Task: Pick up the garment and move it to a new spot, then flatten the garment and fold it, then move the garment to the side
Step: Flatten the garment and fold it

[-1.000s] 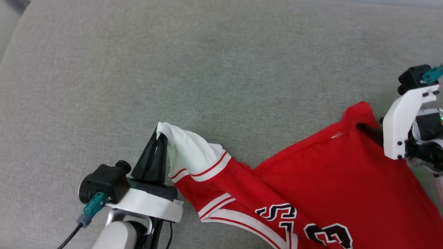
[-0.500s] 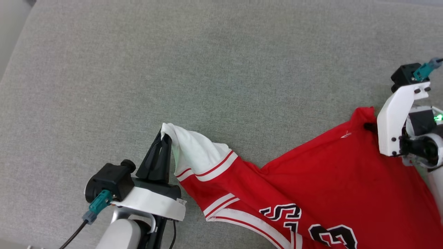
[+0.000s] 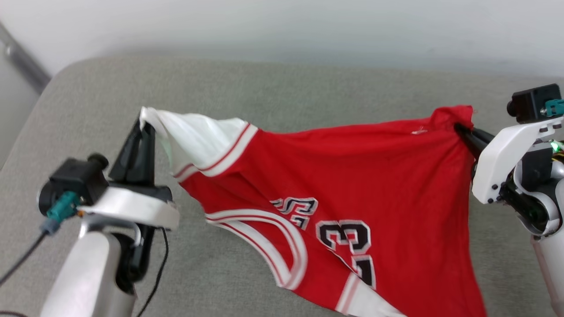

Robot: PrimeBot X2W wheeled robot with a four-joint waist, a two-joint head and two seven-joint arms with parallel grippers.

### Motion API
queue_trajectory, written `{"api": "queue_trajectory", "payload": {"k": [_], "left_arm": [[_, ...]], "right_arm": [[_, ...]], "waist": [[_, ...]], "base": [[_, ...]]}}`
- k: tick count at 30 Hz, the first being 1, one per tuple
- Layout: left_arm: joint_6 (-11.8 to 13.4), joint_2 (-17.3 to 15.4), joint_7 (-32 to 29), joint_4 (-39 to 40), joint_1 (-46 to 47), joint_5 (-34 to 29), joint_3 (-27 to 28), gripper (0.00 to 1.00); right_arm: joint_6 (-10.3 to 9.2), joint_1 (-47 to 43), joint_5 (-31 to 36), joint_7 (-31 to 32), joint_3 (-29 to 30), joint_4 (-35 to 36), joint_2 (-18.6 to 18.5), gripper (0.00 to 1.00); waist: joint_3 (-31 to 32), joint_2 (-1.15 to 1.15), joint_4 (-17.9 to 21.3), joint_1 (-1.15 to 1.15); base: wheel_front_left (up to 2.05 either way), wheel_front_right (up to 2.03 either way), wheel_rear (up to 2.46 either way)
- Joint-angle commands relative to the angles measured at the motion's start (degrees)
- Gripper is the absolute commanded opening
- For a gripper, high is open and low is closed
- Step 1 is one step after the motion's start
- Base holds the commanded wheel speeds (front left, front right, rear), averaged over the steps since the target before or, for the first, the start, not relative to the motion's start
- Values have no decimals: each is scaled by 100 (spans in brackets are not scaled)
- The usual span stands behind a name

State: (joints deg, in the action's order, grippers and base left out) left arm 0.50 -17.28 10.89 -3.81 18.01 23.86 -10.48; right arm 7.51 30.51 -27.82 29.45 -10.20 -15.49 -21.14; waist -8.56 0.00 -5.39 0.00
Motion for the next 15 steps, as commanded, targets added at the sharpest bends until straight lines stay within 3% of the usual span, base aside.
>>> {"api": "queue_trajectory", "payload": {"k": [1,8,15], "left_arm": [[-35,-70,-70,-91,236,9,42,0],[-197,-208,-283,-664,1233,165,155,0],[-331,-318,-370,-1416,2923,166,233,0]], "right_arm": [[-4,1,2,-122,50,43,45,0],[-3,399,91,-571,234,-32,284,0],[-4,1636,308,-1059,452,-301,420,0]], "waist": [[317,0,255,0],[457,0,427,0],[30,0,538,0]], "base": [[0,0,0],[0,0,0],[0,0,0]]}}
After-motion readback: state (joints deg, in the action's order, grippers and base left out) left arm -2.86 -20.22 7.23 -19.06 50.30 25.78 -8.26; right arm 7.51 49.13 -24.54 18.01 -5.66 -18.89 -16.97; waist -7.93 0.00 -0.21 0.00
